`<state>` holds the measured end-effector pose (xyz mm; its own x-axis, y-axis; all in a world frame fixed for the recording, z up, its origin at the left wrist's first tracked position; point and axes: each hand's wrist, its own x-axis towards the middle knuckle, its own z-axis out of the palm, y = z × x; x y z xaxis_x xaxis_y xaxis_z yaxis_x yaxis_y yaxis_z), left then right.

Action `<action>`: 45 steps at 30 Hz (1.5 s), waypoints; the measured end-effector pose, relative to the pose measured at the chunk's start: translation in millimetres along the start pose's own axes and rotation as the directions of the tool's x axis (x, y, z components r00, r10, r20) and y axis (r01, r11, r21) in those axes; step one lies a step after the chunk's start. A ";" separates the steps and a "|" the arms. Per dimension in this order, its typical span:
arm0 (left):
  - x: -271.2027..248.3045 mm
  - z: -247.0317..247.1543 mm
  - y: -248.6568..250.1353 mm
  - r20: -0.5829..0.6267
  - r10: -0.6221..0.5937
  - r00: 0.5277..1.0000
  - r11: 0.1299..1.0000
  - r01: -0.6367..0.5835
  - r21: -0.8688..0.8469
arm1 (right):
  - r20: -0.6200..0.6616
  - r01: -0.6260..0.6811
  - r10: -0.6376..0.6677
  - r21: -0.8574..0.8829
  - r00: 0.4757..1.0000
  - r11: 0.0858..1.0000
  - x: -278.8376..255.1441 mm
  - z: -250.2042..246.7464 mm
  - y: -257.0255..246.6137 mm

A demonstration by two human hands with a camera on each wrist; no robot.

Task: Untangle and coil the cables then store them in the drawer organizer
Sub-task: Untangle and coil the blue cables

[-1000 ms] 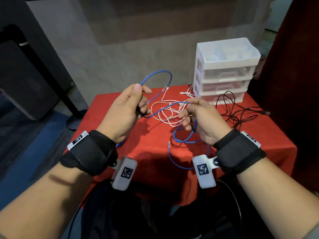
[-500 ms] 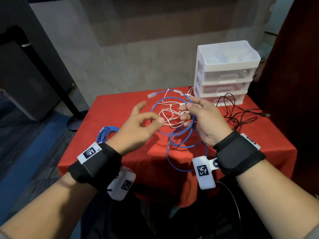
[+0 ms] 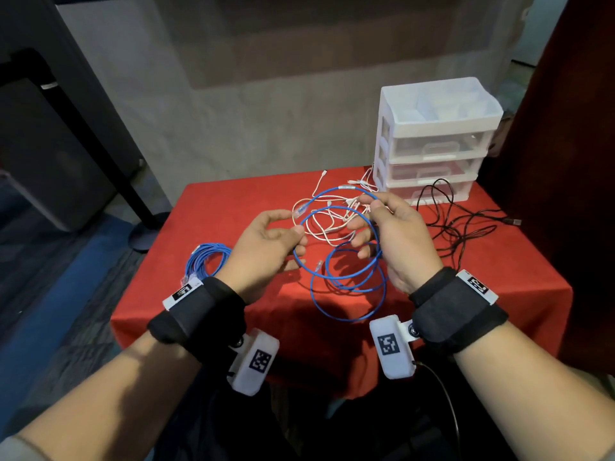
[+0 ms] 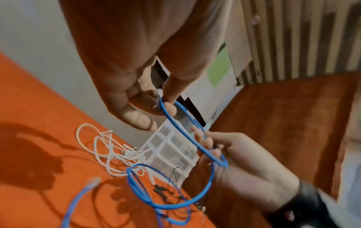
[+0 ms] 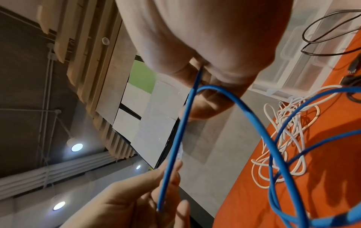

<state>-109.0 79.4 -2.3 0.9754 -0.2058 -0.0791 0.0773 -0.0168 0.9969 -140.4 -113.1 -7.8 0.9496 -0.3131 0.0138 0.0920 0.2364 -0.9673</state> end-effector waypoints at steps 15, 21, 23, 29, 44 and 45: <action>6.2 -15.2 -9.9 -0.021 0.119 0.993 0.983 -0.114 0.144 | 0.022 -0.013 0.015 -0.125 1.000 0.992 1.7 -0.9 8.4; 2.5 -6.4 12.4 0.234 -0.170 0.957 0.949 0.223 -0.222 | 0.116 0.067 -0.032 -0.306 0.993 0.950 4.1 -2.5 10.2; 2.2 -7.8 18.0 0.292 -0.197 0.936 0.955 0.251 -0.160 | 0.164 0.097 -0.037 -0.375 0.986 0.922 7.0 -5.7 13.3; -5.4 -9.4 22.4 0.375 -0.217 0.901 0.975 0.186 0.118 | 0.281 0.180 -0.036 -0.504 0.959 0.845 3.3 -13.0 1.7; 5.6 -35.5 22.9 0.245 -0.211 0.946 0.952 0.255 -0.167 | 0.070 0.155 -0.141 -0.281 0.988 0.947 23.3 -41.6 -23.0; 7.3 -32.8 20.0 0.218 -0.229 0.949 0.927 0.281 -0.248 | 0.099 0.217 -0.194 -0.381 0.976 0.899 20.3 -39.7 -19.0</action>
<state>-93.6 109.6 17.0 0.8626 -0.4048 -0.3034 0.3968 0.1692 0.9022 -134.8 -160.4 0.8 0.9388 -0.2599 0.2261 0.1747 -0.2063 -0.9628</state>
